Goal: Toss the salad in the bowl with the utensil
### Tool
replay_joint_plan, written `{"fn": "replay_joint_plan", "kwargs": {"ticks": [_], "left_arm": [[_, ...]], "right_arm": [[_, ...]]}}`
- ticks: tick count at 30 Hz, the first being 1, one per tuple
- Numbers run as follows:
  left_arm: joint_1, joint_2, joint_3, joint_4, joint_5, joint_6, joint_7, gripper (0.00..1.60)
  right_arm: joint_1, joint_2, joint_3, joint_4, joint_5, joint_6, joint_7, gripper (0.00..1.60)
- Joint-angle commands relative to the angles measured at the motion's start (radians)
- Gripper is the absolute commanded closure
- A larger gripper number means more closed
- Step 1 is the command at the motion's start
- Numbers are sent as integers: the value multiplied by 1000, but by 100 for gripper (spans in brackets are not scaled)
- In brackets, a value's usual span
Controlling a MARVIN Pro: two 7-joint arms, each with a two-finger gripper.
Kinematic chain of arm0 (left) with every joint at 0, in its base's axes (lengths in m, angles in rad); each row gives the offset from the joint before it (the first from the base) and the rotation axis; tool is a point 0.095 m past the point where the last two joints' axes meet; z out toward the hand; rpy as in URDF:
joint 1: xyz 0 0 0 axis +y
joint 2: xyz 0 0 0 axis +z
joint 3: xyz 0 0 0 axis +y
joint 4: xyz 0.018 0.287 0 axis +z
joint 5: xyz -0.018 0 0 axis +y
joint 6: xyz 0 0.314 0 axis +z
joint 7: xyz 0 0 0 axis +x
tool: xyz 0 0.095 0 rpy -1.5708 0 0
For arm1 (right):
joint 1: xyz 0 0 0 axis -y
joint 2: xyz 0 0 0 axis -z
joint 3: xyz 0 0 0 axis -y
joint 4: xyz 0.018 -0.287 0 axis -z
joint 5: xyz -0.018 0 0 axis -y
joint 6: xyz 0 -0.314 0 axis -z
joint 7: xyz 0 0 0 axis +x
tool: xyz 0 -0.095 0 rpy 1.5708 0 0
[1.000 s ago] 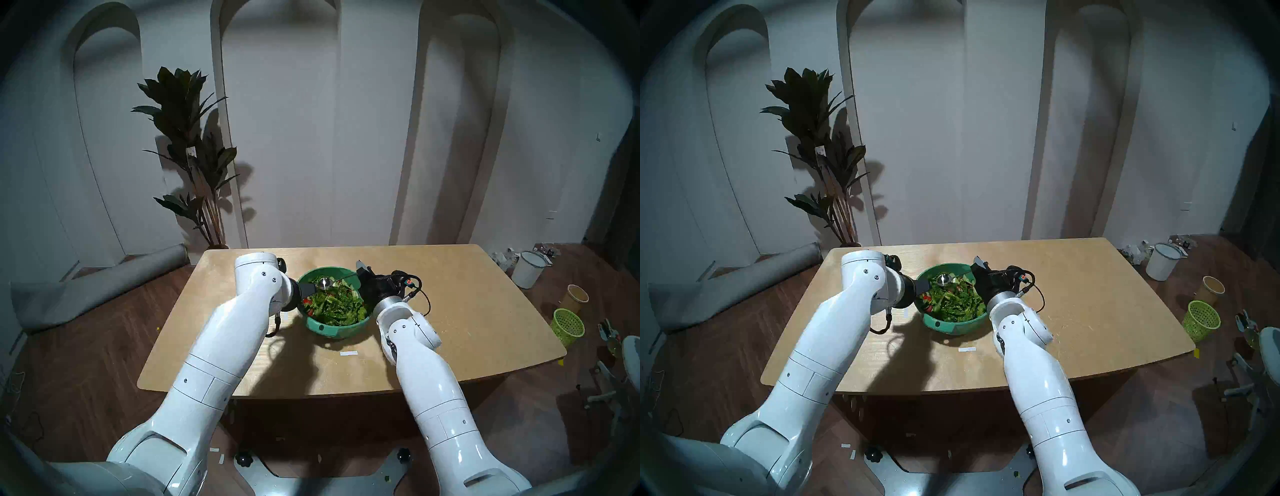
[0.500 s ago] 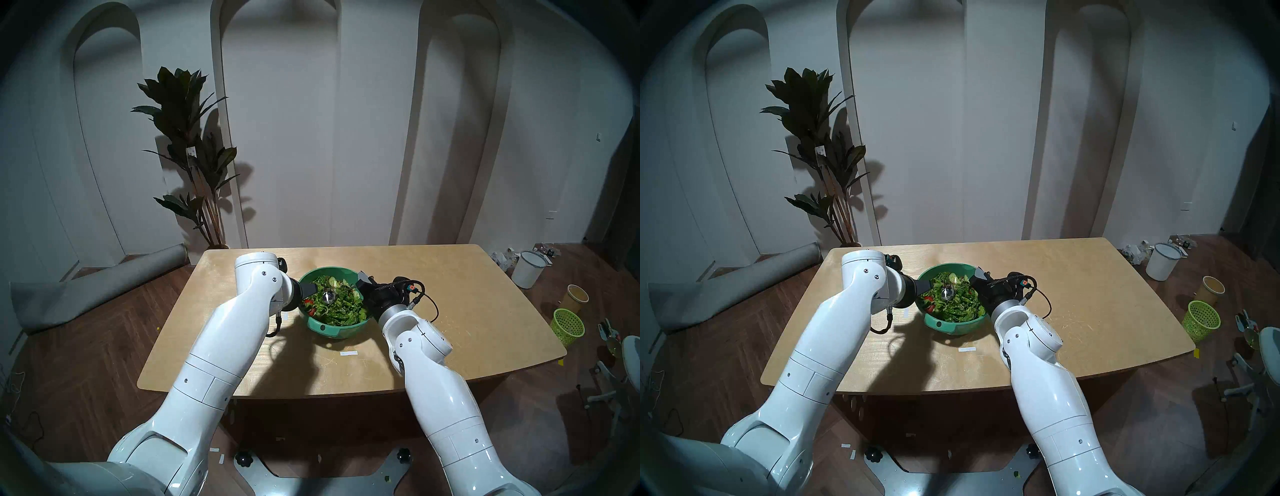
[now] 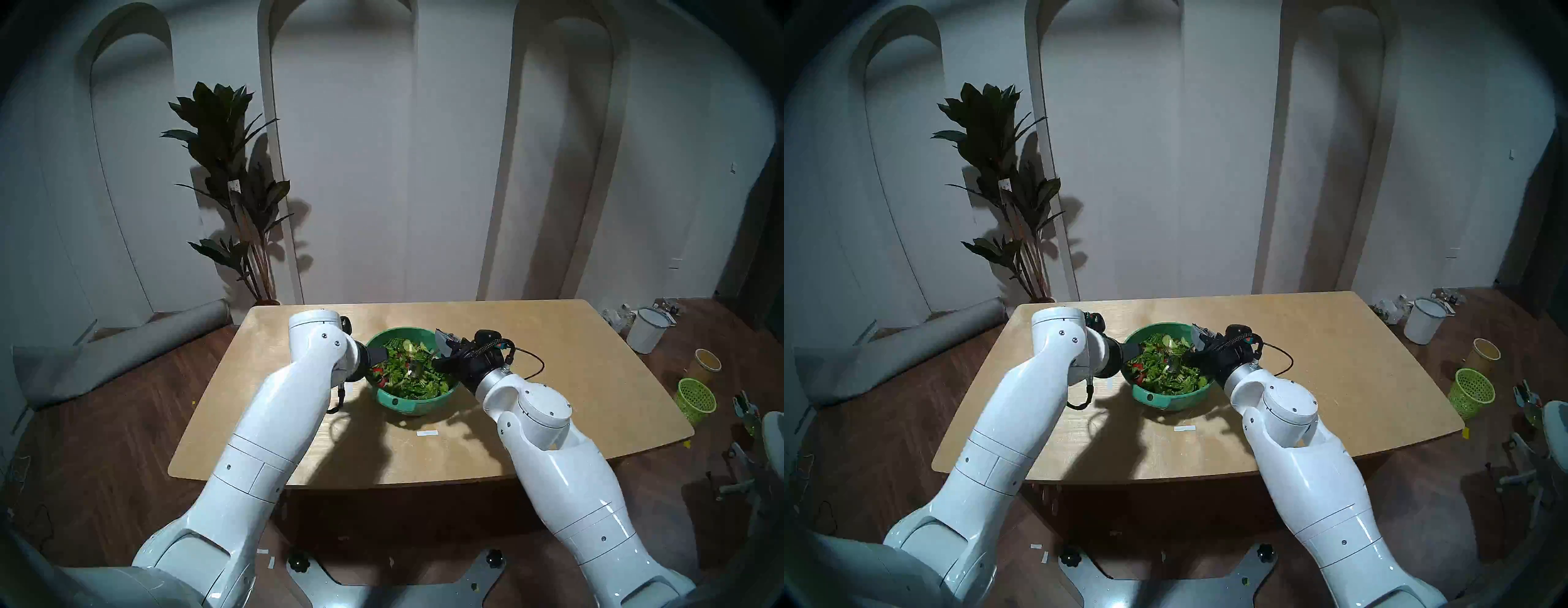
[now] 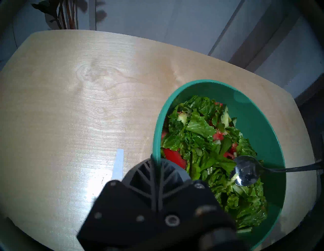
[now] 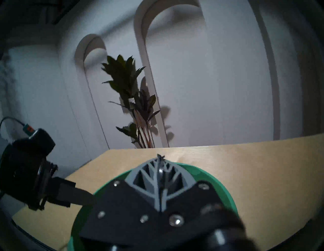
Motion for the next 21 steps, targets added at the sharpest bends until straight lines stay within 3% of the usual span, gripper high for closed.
{"fn": "replay_joint_plan", "kwargs": {"ticks": [1, 10, 21], "left_arm": [[-28, -2, -2, -23, 9, -2, 59, 160], [-26, 0, -1, -18, 18, -2, 36, 160], [-27, -5, -3, -21, 23, -2, 52, 160]], "right_arm": [[114, 82, -29, 52, -103, -30, 104, 160], [214, 154, -49, 55, -255, -82, 235, 160], [315, 189, -50, 119, -348, -152, 382, 160]]}}
